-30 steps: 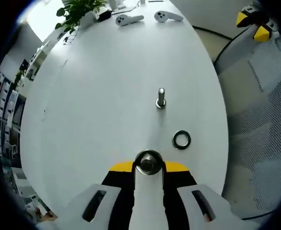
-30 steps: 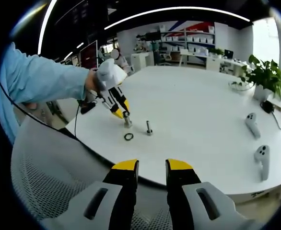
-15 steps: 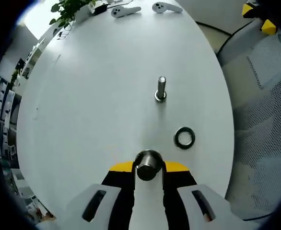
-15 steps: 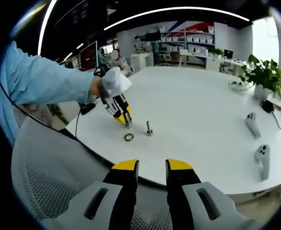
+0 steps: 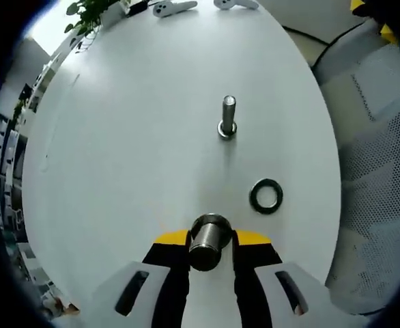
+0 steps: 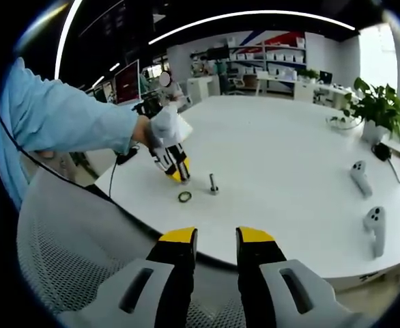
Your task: Place the washer onto the threaded stud by aligning its center hole with the stud, sliding it down to the base, and recovering from edge contact or off-axis alignment until the washer reaches the visible bottom stop.
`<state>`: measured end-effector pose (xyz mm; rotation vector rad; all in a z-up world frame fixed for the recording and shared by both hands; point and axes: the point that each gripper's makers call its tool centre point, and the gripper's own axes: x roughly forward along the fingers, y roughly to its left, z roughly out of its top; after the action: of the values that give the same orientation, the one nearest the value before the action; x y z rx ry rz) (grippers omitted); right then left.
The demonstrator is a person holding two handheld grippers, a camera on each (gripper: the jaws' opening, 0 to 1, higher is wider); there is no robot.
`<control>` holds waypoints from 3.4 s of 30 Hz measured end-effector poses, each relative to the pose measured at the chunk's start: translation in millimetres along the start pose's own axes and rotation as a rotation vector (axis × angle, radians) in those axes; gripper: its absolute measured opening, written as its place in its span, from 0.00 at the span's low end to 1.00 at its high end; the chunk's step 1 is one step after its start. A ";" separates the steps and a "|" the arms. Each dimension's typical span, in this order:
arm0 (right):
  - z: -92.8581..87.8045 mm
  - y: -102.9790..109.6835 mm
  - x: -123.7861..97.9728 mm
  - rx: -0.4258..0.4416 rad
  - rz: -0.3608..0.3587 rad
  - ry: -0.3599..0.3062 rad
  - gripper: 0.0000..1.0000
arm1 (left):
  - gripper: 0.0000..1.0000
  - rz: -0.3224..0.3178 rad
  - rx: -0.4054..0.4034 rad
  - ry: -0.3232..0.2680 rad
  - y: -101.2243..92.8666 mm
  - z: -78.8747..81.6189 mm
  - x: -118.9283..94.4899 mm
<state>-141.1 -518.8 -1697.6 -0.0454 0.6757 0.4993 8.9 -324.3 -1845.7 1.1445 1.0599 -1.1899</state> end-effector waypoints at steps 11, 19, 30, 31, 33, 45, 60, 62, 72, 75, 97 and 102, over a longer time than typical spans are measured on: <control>1.4 0.9 0.4 -0.001 0.008 -0.007 0.25 | 0.30 -0.004 -0.086 -0.043 -11.0 -11.8 -10.5; 2.0 1.1 0.7 -0.006 0.010 -0.009 0.25 | 0.31 -0.009 -0.149 -0.118 -31.1 -20.2 -39.2; 1.5 0.9 1.2 -0.011 0.011 -0.004 0.25 | 0.32 -0.012 -0.146 -0.204 -48.4 -16.6 -56.8; 1.1 1.0 1.3 -0.010 0.012 -0.001 0.25 | 0.32 -0.014 -0.146 -0.209 -47.5 -16.0 -55.3; 0.9 1.1 1.2 -0.010 0.012 0.000 0.25 | 0.32 -0.018 -0.133 -0.220 -50.6 -11.0 -54.1; 0.5 1.2 1.1 -0.008 0.015 0.002 0.25 | 0.32 -0.034 0.035 -0.207 -62.5 17.2 -28.2; 1.0 0.7 0.8 -0.005 0.012 -0.002 0.25 | 0.31 -0.052 0.028 -0.186 -51.0 39.6 3.0; 1.2 0.4 0.7 -0.006 0.010 -0.004 0.25 | 0.33 -0.053 0.031 -0.175 -51.0 38.3 6.4; 1.4 1.2 0.9 -0.008 0.014 -0.005 0.25 | 0.32 -0.078 -0.003 -0.184 -52.7 40.1 6.3; 1.6 1.6 0.9 -0.009 0.016 -0.007 0.25 | 0.30 -0.077 0.004 -0.184 -54.2 39.7 5.9; 2.6 2.5 0.8 -0.008 0.021 -0.016 0.25 | 0.19 -0.036 -0.064 -0.224 -52.6 38.6 3.3; 2.7 2.5 0.8 -0.008 0.021 -0.017 0.25 | 0.18 -0.041 -0.093 -0.236 -51.3 37.1 -2.6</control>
<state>-140.1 -515.7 -1695.6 -0.0413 0.6580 0.5221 -42.0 -361.9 -1842.8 0.8901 0.9503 -1.2608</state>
